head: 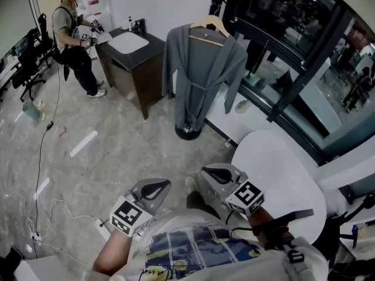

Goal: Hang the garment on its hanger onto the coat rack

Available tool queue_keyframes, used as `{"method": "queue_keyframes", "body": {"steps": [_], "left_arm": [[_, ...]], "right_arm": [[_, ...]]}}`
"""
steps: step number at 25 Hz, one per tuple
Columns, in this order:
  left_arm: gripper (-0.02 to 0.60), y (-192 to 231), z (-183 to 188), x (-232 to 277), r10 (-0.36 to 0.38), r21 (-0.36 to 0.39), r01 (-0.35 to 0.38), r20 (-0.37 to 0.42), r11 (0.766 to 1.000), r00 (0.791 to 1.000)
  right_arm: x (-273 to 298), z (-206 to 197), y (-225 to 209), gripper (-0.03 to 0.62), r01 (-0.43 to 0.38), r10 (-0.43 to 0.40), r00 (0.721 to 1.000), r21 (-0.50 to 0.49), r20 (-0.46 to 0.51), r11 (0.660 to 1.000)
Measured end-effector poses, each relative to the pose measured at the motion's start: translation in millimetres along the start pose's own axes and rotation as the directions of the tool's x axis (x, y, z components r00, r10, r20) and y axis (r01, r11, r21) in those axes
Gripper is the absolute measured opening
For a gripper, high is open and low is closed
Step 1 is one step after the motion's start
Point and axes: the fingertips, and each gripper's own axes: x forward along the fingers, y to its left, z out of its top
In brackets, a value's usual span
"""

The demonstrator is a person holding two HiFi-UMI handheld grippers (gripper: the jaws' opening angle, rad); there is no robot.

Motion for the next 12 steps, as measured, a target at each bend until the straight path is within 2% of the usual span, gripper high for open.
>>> {"method": "queue_keyframes", "body": {"steps": [12], "left_arm": [[0.003,-4.2,-0.7,2.8,-0.004,0.005,0.004,-0.01,1.0,1.0]], "right_arm": [[-5.3,1.5,2.2,0.002,-0.006,0.006,1.0,-0.023,0.0,1.0]]}}
